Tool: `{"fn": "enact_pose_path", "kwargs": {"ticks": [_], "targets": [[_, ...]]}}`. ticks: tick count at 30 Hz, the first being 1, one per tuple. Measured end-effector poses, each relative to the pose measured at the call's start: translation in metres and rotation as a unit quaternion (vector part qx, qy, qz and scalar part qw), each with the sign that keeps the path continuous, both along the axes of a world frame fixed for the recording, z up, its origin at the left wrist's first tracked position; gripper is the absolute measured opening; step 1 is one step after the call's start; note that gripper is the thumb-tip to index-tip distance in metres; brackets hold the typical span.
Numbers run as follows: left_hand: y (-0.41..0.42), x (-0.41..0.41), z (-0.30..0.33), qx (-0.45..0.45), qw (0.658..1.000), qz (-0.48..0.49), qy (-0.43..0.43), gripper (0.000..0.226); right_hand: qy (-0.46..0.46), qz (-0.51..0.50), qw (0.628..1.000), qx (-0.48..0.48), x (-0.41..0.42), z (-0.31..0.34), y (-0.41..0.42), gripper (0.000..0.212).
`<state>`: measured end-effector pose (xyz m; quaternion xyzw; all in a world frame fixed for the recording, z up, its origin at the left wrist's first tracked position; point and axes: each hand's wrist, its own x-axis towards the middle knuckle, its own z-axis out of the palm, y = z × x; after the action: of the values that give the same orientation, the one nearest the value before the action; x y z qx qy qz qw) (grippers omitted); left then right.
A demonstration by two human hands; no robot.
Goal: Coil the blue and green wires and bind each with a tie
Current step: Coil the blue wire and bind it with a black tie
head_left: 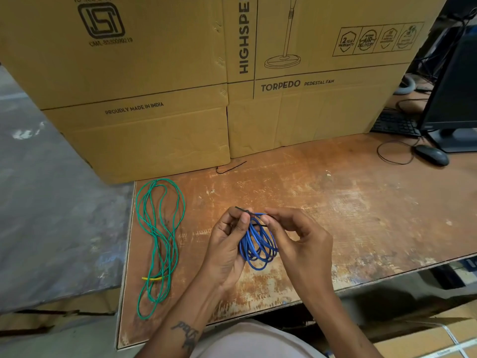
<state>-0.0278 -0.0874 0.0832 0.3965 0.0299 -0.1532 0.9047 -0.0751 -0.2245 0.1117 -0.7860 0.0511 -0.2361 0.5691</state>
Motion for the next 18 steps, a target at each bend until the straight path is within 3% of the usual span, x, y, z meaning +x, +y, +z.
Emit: {"fn": "enact_pose_path", "kwargs": {"ticks": [4, 10, 14, 18], "targets": [[0.001, 0.000, -0.001, 0.029, 0.999, -0.022, -0.029, 0.006, -0.012, 0.004, 0.999, -0.033, 0.001, -0.001, 0.004, 0.008], [0.001, -0.001, 0.003, 0.022, 0.998, -0.047, -0.025, 0.010, 0.016, 0.045, 0.996, 0.075, -0.002, -0.005, 0.000, 0.015], [0.003, 0.002, 0.003, 0.034, 0.999, -0.026, -0.012, 0.004, 0.013, 0.039, 0.999, 0.015, -0.002, -0.001, -0.013, 0.022], [0.003, 0.002, -0.001, 0.062, 0.997, -0.030, -0.015, 0.012, 0.008, 0.017, 0.999, 0.033, 0.001, -0.001, -0.011, 0.028]]}}
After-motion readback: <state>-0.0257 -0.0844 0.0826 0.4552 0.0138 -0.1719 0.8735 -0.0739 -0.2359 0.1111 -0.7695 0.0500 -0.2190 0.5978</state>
